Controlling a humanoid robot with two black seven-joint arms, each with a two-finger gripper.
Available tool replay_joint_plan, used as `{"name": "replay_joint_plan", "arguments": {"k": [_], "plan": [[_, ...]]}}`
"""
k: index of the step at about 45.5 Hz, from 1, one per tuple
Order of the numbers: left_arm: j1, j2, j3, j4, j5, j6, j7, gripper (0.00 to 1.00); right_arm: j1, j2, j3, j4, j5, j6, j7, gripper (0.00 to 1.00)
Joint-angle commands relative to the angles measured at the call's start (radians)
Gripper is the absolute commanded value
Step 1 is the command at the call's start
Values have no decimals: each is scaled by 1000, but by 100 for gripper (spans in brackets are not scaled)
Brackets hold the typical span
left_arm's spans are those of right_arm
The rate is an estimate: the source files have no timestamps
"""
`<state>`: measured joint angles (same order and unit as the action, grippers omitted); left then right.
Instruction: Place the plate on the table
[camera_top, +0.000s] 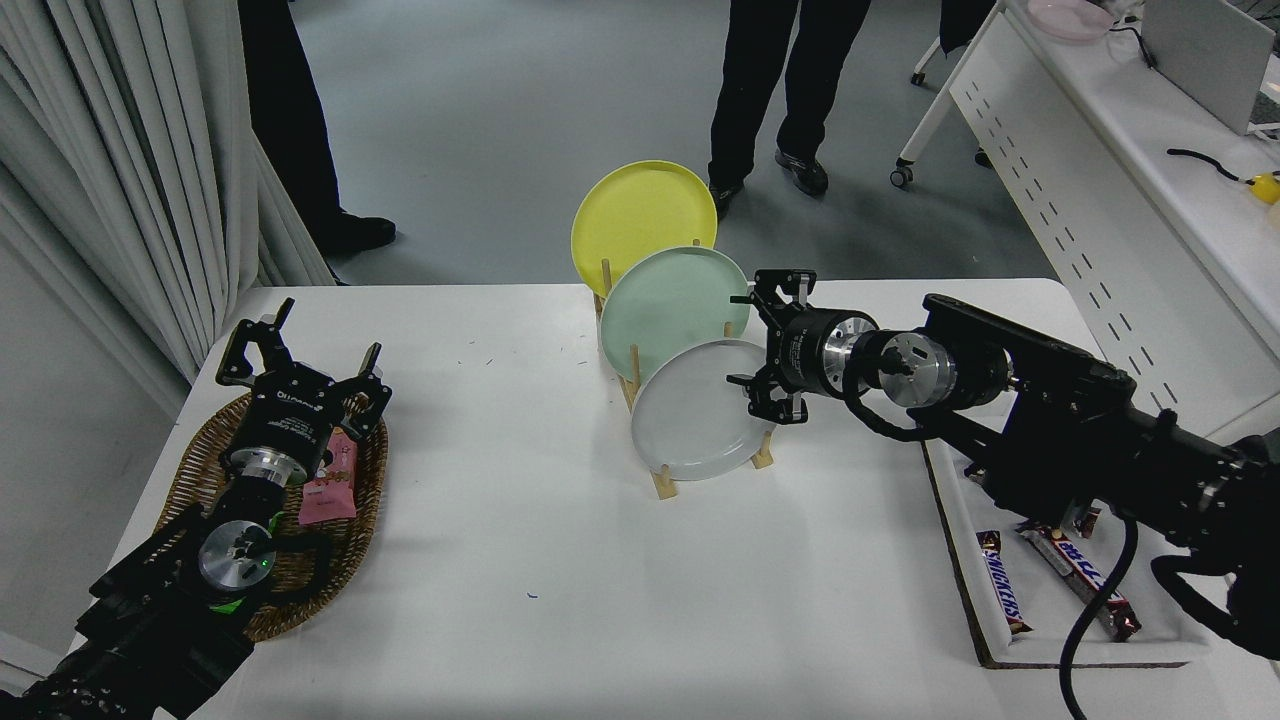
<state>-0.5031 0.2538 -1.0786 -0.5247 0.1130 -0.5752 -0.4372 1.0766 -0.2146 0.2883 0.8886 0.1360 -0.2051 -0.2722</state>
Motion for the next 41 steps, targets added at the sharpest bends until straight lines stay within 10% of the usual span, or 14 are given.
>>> {"name": "replay_joint_plan", "arguments": {"k": [1, 41], "plan": [[0, 1, 0, 0, -1, 0, 0, 100, 2, 14, 2, 0, 2, 6, 1, 55], [0, 1, 0, 0, -1, 0, 0, 100, 6, 14, 3, -3, 13, 3, -7, 46]]}}
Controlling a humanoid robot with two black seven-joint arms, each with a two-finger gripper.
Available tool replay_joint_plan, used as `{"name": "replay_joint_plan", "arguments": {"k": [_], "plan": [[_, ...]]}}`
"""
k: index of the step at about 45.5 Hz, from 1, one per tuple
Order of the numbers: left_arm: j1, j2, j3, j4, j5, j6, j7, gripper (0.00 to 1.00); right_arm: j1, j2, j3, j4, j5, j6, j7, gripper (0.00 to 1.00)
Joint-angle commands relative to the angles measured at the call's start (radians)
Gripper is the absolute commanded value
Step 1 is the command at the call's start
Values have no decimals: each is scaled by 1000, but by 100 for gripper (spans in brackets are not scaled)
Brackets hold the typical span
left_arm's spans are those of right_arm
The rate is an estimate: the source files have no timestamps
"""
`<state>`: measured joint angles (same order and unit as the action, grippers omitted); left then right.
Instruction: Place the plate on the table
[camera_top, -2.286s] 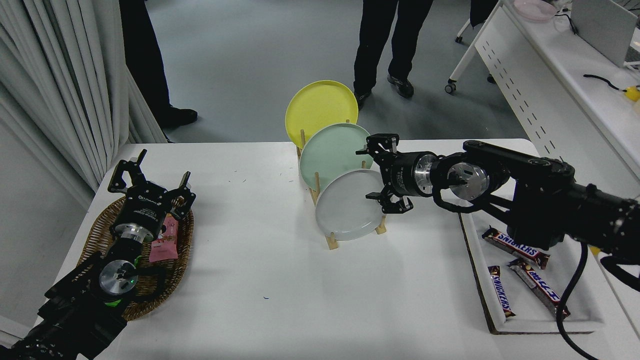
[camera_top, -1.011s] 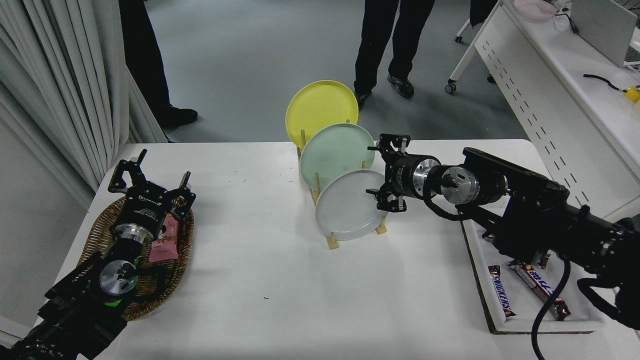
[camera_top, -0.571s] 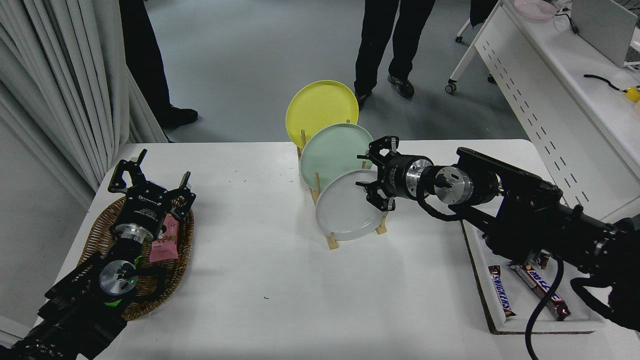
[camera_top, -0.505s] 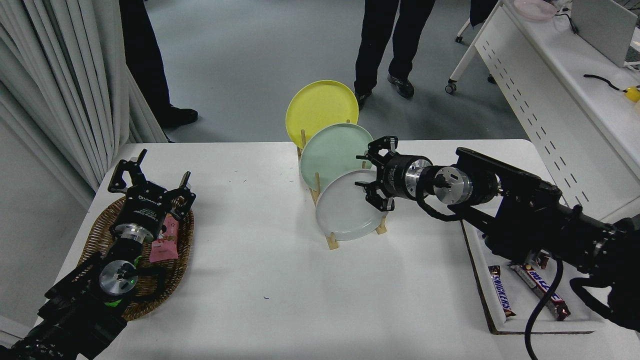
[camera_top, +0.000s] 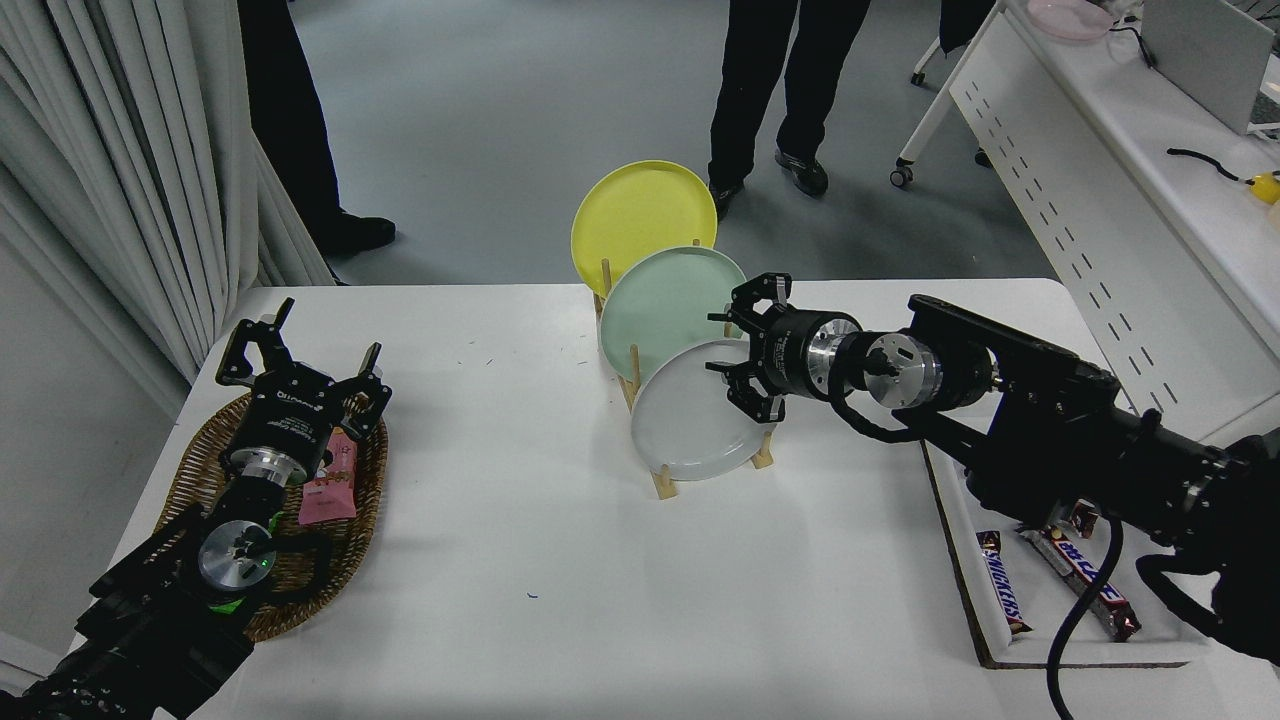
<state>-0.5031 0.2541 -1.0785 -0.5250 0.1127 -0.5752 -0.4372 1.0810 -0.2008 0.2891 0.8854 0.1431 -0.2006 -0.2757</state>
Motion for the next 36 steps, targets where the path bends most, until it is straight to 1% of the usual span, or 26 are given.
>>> {"name": "replay_joint_plan", "arguments": {"k": [1, 7, 13, 17, 36], "plan": [[0, 1, 0, 0, -1, 0, 0, 100, 2, 0, 2, 0, 6, -2, -3, 45], [0, 1, -1, 0, 1, 0, 0, 100, 5, 0, 2, 0, 18, -2, -11, 40], [0, 1, 0, 0, -1, 0, 0, 100, 7, -2, 2, 0, 24, -2, -22, 25], [0, -1, 0, 0, -1, 0, 0, 100, 8, -2, 4, -2, 24, -2, -33, 20], [0, 1, 0, 0, -1, 0, 0, 100, 11, -3, 4, -3, 24, 0, -40, 19]]}}
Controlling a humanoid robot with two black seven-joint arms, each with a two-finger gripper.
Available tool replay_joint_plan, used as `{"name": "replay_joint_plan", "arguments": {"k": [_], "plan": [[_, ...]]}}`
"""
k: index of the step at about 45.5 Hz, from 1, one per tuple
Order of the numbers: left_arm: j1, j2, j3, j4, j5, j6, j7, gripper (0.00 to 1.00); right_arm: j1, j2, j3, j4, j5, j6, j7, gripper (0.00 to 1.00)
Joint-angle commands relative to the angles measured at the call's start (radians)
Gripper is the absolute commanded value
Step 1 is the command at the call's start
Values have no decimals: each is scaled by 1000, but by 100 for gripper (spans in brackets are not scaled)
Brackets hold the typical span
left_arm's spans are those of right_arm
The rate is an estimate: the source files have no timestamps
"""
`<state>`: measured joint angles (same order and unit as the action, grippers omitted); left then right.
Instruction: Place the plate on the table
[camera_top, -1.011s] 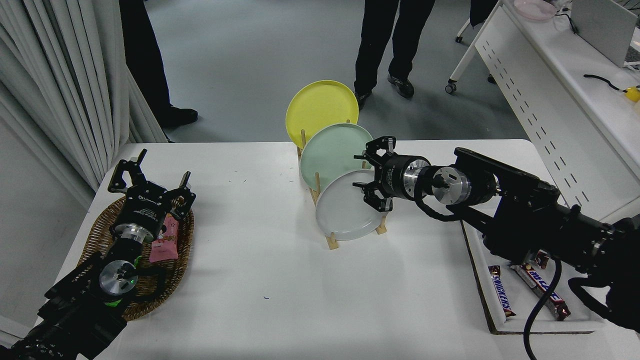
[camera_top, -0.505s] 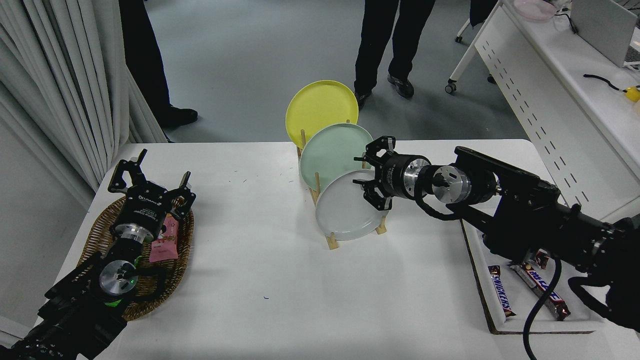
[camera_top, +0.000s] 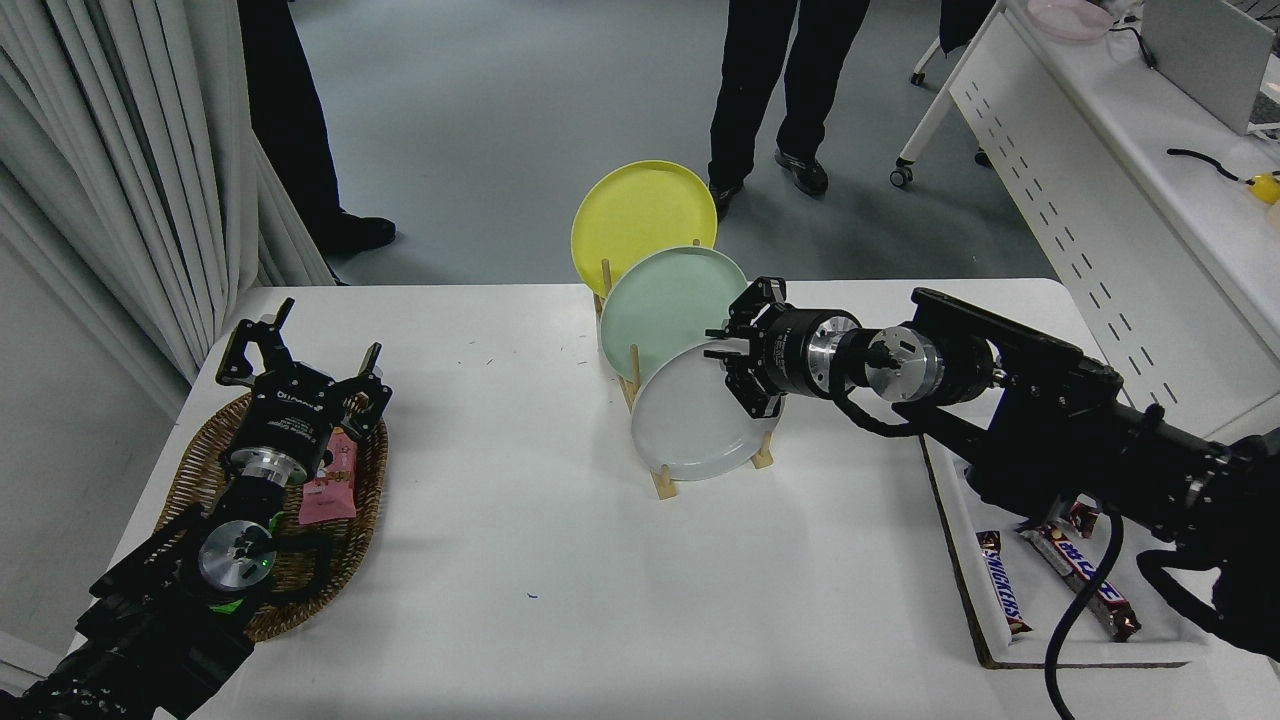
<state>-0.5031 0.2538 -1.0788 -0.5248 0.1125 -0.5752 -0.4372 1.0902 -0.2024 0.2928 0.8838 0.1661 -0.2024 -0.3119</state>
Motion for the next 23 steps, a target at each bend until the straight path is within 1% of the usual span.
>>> {"name": "replay_joint_plan", "arguments": {"k": [1, 3, 4, 7, 19, 23], "plan": [[0, 1, -1, 0, 1, 0, 0, 100, 2, -2, 0, -2, 1, 1, -4, 19], [0, 1, -1, 0, 0, 0, 0, 100, 2, -2, 0, -2, 1, 1, -4, 17], [0, -1, -1, 0, 1, 0, 0, 100, 2, -2, 3, -2, 1, 1, -6, 13], [0, -1, 0, 0, 0, 0, 0, 100, 2, -3, 6, -2, 1, 1, -6, 9], [0, -1, 0, 0, 0, 0, 0, 100, 2, -6, 8, 0, 3, 3, -6, 8], [0, 1, 0, 0, 0, 0, 0, 100, 4, -11, 9, 0, 9, 3, -10, 1]]}}
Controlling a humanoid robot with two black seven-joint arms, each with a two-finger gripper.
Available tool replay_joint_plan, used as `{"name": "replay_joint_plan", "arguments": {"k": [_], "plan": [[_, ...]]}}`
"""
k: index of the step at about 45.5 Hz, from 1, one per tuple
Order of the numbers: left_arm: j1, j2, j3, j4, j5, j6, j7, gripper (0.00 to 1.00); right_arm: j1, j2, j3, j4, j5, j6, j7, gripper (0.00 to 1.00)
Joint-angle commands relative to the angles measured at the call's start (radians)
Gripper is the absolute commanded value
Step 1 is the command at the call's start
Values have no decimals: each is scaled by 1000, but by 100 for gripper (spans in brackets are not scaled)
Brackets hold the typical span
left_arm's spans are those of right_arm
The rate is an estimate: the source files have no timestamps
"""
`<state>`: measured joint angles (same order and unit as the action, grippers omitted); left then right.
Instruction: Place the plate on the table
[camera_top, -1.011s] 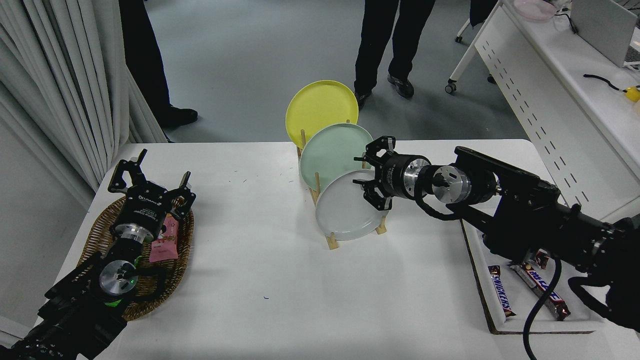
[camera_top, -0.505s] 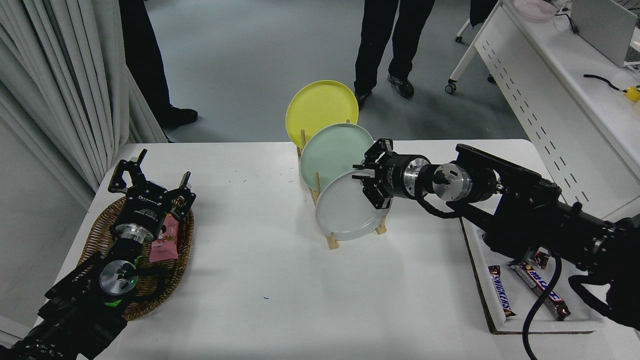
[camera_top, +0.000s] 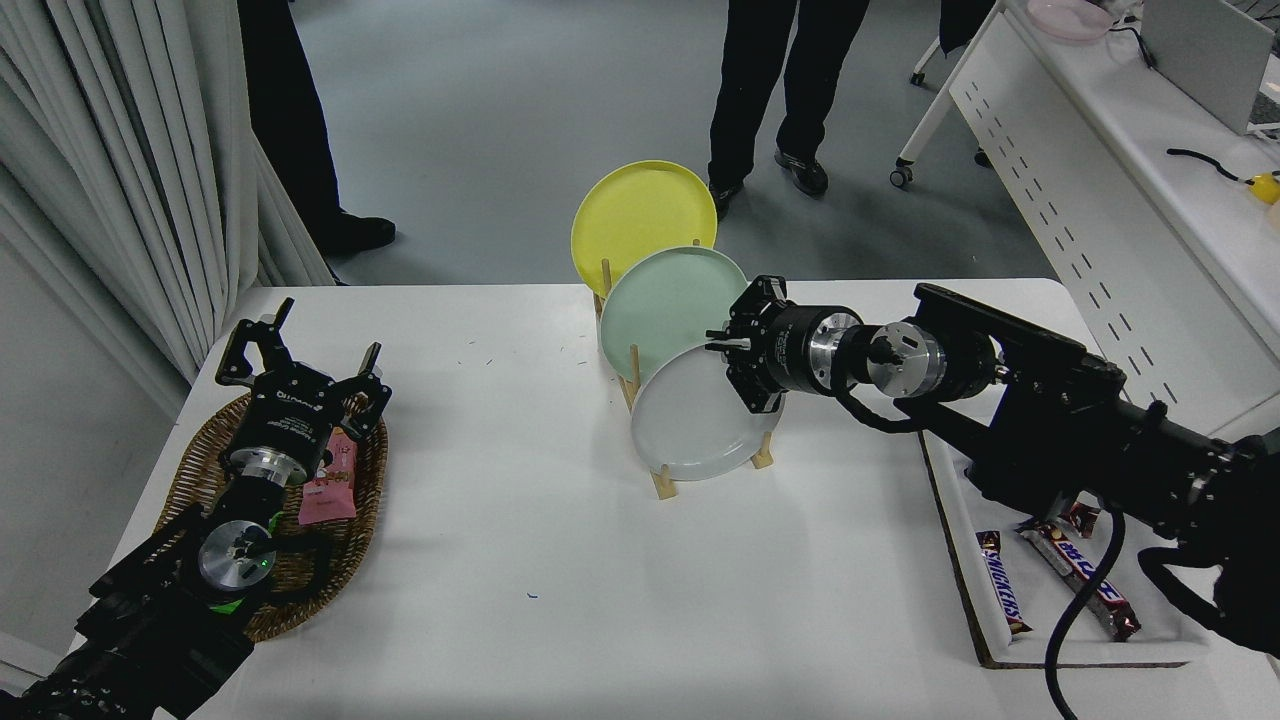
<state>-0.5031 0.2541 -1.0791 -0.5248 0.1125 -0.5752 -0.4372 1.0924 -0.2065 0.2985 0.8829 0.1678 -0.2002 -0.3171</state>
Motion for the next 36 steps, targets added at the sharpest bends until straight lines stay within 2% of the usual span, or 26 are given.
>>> {"name": "replay_joint_plan", "arguments": {"k": [1, 24, 36], "plan": [[0, -1, -1, 0, 1, 0, 0, 100, 3, -10, 4, 1, 9, 1, -7, 1], [0, 1, -1, 0, 0, 0, 0, 100, 101, -89, 18, 24, 81, 7, -91, 0], [0, 1, 1, 0, 0, 0, 0, 100, 181, -134, 14, 74, 199, 1, -146, 0]]}}
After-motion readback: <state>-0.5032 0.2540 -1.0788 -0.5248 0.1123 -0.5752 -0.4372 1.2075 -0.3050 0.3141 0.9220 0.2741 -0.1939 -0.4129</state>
